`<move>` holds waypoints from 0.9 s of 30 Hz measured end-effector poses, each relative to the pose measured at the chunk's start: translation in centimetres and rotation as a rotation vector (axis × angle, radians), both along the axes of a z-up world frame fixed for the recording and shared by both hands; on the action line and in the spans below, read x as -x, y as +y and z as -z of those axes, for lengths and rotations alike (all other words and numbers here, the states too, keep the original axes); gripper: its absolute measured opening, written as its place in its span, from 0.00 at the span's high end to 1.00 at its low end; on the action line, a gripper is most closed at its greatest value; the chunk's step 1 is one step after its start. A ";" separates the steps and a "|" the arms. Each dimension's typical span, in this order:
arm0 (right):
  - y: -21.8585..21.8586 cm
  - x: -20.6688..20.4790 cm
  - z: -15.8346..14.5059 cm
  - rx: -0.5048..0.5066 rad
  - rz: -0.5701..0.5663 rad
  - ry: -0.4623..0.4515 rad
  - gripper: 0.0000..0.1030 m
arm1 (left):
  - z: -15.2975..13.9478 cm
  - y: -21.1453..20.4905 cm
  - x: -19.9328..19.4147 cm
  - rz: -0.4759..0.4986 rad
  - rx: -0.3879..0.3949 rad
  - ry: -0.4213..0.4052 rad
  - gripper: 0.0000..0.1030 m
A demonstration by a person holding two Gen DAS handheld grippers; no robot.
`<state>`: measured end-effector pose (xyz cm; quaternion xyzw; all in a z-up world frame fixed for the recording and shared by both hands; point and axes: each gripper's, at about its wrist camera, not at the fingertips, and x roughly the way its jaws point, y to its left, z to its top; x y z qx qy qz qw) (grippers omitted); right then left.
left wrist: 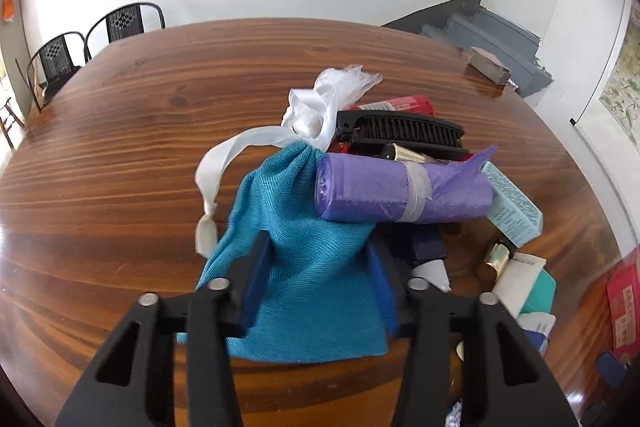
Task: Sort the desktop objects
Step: 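Grasp the teal drawstring bag with the left gripper, then grasp the medicine blister packs with the right gripper while the left holds the teal bag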
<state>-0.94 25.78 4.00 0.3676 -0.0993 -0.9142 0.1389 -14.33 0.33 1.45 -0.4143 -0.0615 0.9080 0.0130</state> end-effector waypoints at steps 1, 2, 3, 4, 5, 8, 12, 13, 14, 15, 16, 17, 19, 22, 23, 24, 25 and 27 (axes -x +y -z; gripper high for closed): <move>-0.1 0.0 0.0 -0.002 -0.005 0.001 0.22 | -0.2 0.0 -0.3 0.001 0.004 0.004 0.62; -0.3 0.0 -0.1 -0.004 -0.014 0.000 0.22 | -0.3 -0.1 -0.5 0.000 0.009 0.004 0.62; -0.5 0.0 -0.2 -0.003 -0.026 -0.003 0.22 | -0.3 -0.1 -0.9 -0.001 0.009 0.004 0.62; -0.7 0.1 -0.2 -0.003 -0.035 -0.005 0.22 | -0.2 -0.4 -1.3 -0.003 0.008 0.002 0.63; -0.8 0.1 -0.3 -0.006 -0.046 -0.006 0.22 | -0.2 -0.7 -1.7 -0.004 0.006 0.000 0.63; -1.7 0.4 -0.4 -0.039 -0.083 -0.006 0.22 | -0.4 -1.8 -3.2 -0.022 0.001 0.002 0.63; -3.3 1.2 -0.9 -0.077 -0.142 0.012 0.22 | -0.6 -3.2 -5.5 -0.046 -0.004 0.009 0.64; -3.8 1.5 -0.9 -0.086 -0.153 0.015 0.22 | -0.7 -3.5 -6.0 -0.050 -0.012 0.008 0.64; -4.2 1.8 -0.8 -0.092 -0.166 0.015 0.22 | -0.8 -4.0 -6.7 -0.052 -0.020 0.008 0.64; -4.7 2.4 -0.7 -0.097 -0.184 0.009 0.22 | -0.9 -4.1 -7.0 -0.053 -0.024 0.010 0.64; -5.0 2.7 -0.5 -0.097 -0.194 0.002 0.22 | -1.0 -4.1 -7.4 -0.053 -0.024 0.014 0.64; -5.4 3.1 -0.4 -0.096 -0.210 -0.005 0.22 | -1.1 -4.2 -7.9 -0.054 -0.024 0.019 0.64; -6.2 4.0 0.0 -0.106 -0.232 -0.018 0.22 | -1.3 -4.3 -8.6 -0.053 -0.031 0.026 0.64; -7.2 5.1 0.3 -0.120 -0.244 -0.028 0.22 | -1.6 -4.3 -9.4 -0.046 -0.047 0.037 0.64; -7.5 5.5 0.4 -0.126 -0.247 -0.032 0.22 | -1.9 -4.2 -9.6 -0.044 -0.050 0.043 0.64; -7.9 5.9 0.6 -0.137 -0.254 -0.038 0.22 | -2.0 -4.2 -9.7 -0.042 -0.052 0.048 0.64; -8.2 6.3 0.8 -0.145 -0.256 -0.045 0.22 | -2.2 -4.2 -9.9 -0.039 -0.054 0.055 0.64; -8.9 6.9 1.4 -0.167 -0.247 -0.064 0.22 | -2.5 -4.3 -10.2 -0.035 -0.054 0.062 0.64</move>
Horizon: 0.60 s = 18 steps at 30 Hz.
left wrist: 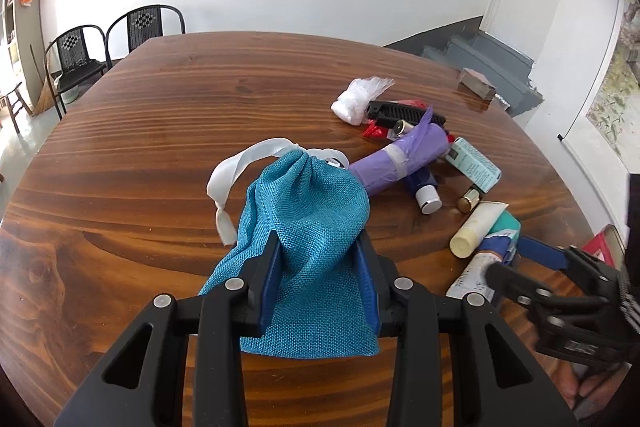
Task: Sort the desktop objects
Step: 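Grasp the medicine blister packs with the right gripper while the left holds the teal bag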
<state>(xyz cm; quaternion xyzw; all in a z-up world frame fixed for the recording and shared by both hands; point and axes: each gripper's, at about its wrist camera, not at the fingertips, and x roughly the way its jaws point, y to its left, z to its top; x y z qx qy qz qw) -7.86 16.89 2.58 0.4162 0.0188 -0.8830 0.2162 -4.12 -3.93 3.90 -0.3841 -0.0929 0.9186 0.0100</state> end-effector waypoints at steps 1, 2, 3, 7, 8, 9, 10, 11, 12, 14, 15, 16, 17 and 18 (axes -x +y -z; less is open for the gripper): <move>-0.3 0.2 0.2 0.000 -0.007 -0.008 0.22 | -0.1 0.0 -0.2 0.001 0.000 0.002 0.64; -0.6 0.4 0.4 0.004 -0.018 -0.018 0.22 | -0.1 -0.1 -0.3 0.002 0.000 0.002 0.64; -0.9 0.5 0.6 0.004 -0.031 -0.022 0.22 | -0.1 -0.1 -0.4 0.002 0.000 0.001 0.64; -2.1 0.5 1.4 -0.007 -0.076 -0.047 0.22 | 0.3 -0.3 -0.4 -0.007 0.004 -0.014 0.64; -2.3 0.5 1.5 -0.016 -0.077 -0.044 0.22 | 0.5 -0.4 -0.4 -0.012 0.003 -0.021 0.64; -2.5 0.4 1.6 -0.023 -0.077 -0.041 0.22 | 0.8 -0.6 -0.3 -0.019 0.003 -0.033 0.64; -2.6 0.5 1.6 -0.025 -0.073 -0.041 0.22 | 1.1 -0.7 -0.1 -0.023 0.003 -0.041 0.64; -2.6 0.6 1.7 -0.025 -0.068 -0.044 0.22 | 1.3 -0.8 -0.1 -0.025 0.004 -0.047 0.64; -2.7 0.7 1.7 -0.034 -0.060 -0.047 0.22 | 1.5 -0.8 0.0 -0.029 0.008 -0.056 0.64; -3.0 0.9 1.9 -0.046 -0.054 -0.047 0.22 | 1.7 -0.7 0.1 -0.029 0.018 -0.060 0.63; -3.2 0.9 2.1 -0.054 -0.060 -0.047 0.22 | 1.7 -0.7 0.1 -0.029 0.021 -0.059 0.63; -3.4 0.9 2.2 -0.065 -0.068 -0.046 0.22 | 1.8 -0.6 0.1 -0.029 0.025 -0.061 0.63; -3.5 0.8 2.3 -0.075 -0.076 -0.040 0.22 | 1.8 -0.6 0.2 -0.029 0.029 -0.063 0.63; -3.6 0.7 2.2 -0.080 -0.084 -0.033 0.22 | 1.9 -0.6 0.2 -0.032 0.035 -0.067 0.61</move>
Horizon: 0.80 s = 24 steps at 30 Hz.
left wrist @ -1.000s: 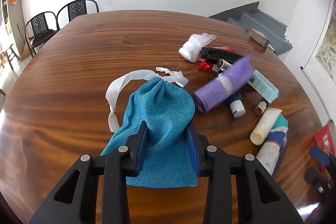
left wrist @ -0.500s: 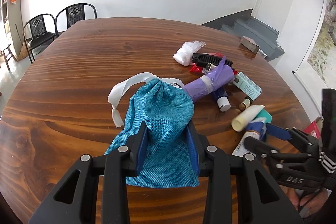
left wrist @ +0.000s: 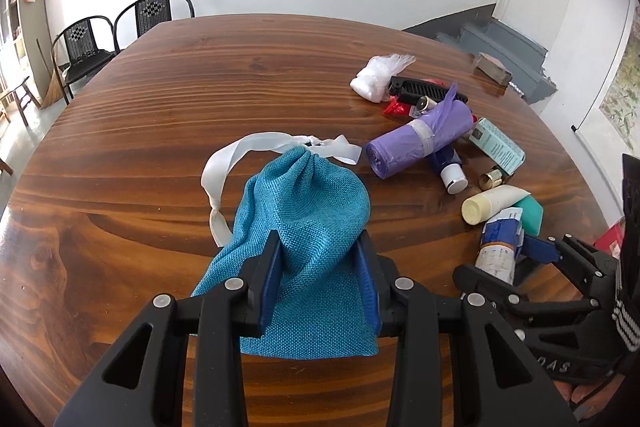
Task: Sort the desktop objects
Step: 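Grasp the medicine blister packs with the right gripper while the left holds the teal bag, then carry the teal bag and blister packs to the tin box and release both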
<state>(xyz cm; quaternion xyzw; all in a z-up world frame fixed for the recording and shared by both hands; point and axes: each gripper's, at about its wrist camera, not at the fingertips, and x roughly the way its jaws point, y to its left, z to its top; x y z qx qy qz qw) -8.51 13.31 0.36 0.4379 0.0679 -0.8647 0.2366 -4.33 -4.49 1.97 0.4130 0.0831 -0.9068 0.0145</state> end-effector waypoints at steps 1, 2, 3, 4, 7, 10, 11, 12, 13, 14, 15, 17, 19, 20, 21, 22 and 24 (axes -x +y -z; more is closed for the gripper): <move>-0.1 -0.2 0.0 -0.008 -0.011 0.009 0.22 | 0.1 0.0 0.1 -0.003 0.007 -0.004 0.61; -0.2 -0.4 0.0 -0.015 -0.019 0.015 0.22 | 0.3 0.0 0.2 -0.005 0.012 -0.010 0.61; -0.4 -0.5 -0.1 -0.021 -0.023 0.020 0.22 | 0.3 0.0 0.3 -0.007 0.014 -0.014 0.60; -0.4 -0.6 -0.1 -0.025 -0.024 0.023 0.22 | 0.4 0.0 0.4 -0.009 0.014 -0.015 0.58; -0.4 -0.7 -0.2 -0.032 -0.022 0.025 0.23 | 0.5 -0.2 0.4 -0.023 0.020 -0.022 0.43; -0.3 -0.8 -0.2 -0.017 -0.025 0.011 0.25 | 0.9 -0.6 0.7 -0.035 0.019 -0.035 0.40; -0.3 -0.7 -0.2 -0.002 -0.029 -0.005 0.25 | 1.1 -0.6 0.9 -0.035 0.016 -0.041 0.40; -0.2 -0.7 -0.1 0.014 -0.031 -0.018 0.25 | 1.2 -0.7 1.0 -0.036 0.011 -0.043 0.39; -0.2 -0.8 -0.1 0.021 -0.033 -0.023 0.25 | 1.2 -0.7 1.0 -0.037 0.010 -0.043 0.38; -0.3 -0.8 0.0 0.017 -0.035 -0.020 0.25 | 1.3 -0.6 1.0 -0.037 0.017 -0.043 0.38; -0.5 -0.9 0.0 0.005 -0.039 -0.013 0.25 | 1.4 -0.5 1.1 -0.034 0.029 -0.042 0.38; -0.7 -1.2 0.0 0.005 -0.048 -0.006 0.27 | 1.5 -0.2 1.0 -0.029 0.049 -0.034 0.38; -0.7 -1.7 -0.1 0.015 -0.055 -0.008 0.47 | 1.0 0.0 0.7 -0.024 0.043 -0.013 0.53; -0.7 -1.8 -0.2 0.022 -0.059 -0.014 0.53 | 0.6 0.0 0.4 -0.020 0.033 0.003 0.58; -0.6 -1.8 -0.1 0.033 -0.062 -0.023 0.62 | 0.3 0.1 0.2 -0.015 0.025 0.014 0.70; -0.6 -1.9 -0.1 0.041 -0.062 -0.031 0.67 | -0.1 0.1 0.0 -0.012 0.018 0.024 0.73; -0.3 -2.1 -0.1 0.047 -0.057 -0.033 0.68 | -0.4 0.2 -0.2 -0.006 0.008 0.031 0.74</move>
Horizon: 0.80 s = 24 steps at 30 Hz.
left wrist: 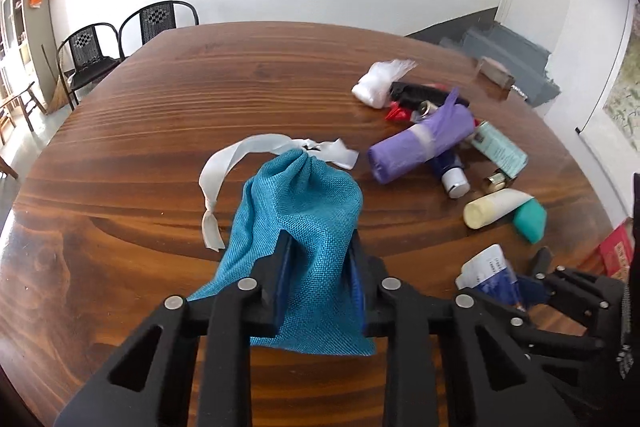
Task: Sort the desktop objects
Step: 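Carry the teal bag and blister packs to the tin box and release both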
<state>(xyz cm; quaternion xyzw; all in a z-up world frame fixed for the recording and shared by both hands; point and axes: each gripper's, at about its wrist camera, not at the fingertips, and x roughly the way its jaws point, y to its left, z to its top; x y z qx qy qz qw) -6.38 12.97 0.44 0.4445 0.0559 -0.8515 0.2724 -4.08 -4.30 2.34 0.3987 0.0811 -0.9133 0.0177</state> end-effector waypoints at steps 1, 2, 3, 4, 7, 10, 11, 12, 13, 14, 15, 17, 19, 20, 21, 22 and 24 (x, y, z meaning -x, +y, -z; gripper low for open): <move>0.2 -0.2 0.0 0.004 0.001 -0.003 0.68 | 0.0 0.0 0.0 0.000 -0.004 0.000 0.75; 0.2 -0.3 0.0 0.007 0.002 -0.005 0.69 | -0.1 0.1 -0.1 -0.001 -0.006 0.001 0.75; 0.4 -0.5 0.0 0.013 0.003 -0.007 0.69 | -0.2 0.1 -0.1 -0.001 -0.007 0.005 0.76; 0.3 -0.6 -0.1 0.016 0.004 -0.007 0.69 | -0.4 0.2 -0.2 0.000 -0.011 0.011 0.78; 0.7 -1.3 -0.5 0.037 0.015 0.004 0.69 | -1.0 0.4 -0.8 0.004 -0.026 0.028 0.79; 1.6 -2.0 -1.4 0.078 0.030 0.022 0.69 | -1.7 0.9 -1.4 0.011 -0.019 0.055 0.79; 1.9 -2.3 -1.7 0.092 0.036 0.028 0.69 | -1.9 1.1 -1.6 0.010 -0.007 0.065 0.79; 2.4 -2.6 -2.1 0.109 0.046 0.036 0.69 | -2.3 1.5 -1.9 0.007 0.014 0.080 0.79; 2.6 -2.6 -2.2 0.118 0.054 0.042 0.69 | -2.7 2.0 -2.2 0.004 0.042 0.099 0.79; 2.9 -2.9 -2.5 0.126 0.067 0.053 0.69 | -3.0 2.4 -2.4 0.001 0.063 0.115 0.79; 3.2 -3.2 -2.7 0.132 0.079 0.065 0.69 | -3.3 2.8 -2.6 0.001 0.077 0.129 0.79; 4.1 -3.6 -3.2 0.142 0.101 0.083 0.69 | -3.8 3.4 -2.9 0.006 0.088 0.148 0.79; 4.6 -4.0 -3.5 0.156 0.121 0.096 0.69 | -4.2 4.2 -3.2 0.010 0.100 0.168 0.79; 5.1 -4.2 -3.7 0.162 0.133 0.100 0.69 | -4.4 4.7 -3.4 0.013 0.108 0.176 0.79; 5.8 -4.5 -3.9 0.168 0.151 0.110 0.69 | -4.6 5.2 -3.5 0.020 0.117 0.183 0.79; 6.3 -4.8 -4.0 0.170 0.161 0.116 0.69 | -4.7 5.7 -3.5 0.029 0.123 0.189 0.79; 7.7 -5.4 -4.3 0.177 0.189 0.129 0.69 | -5.0 6.6 -3.6 0.046 0.127 0.197 0.79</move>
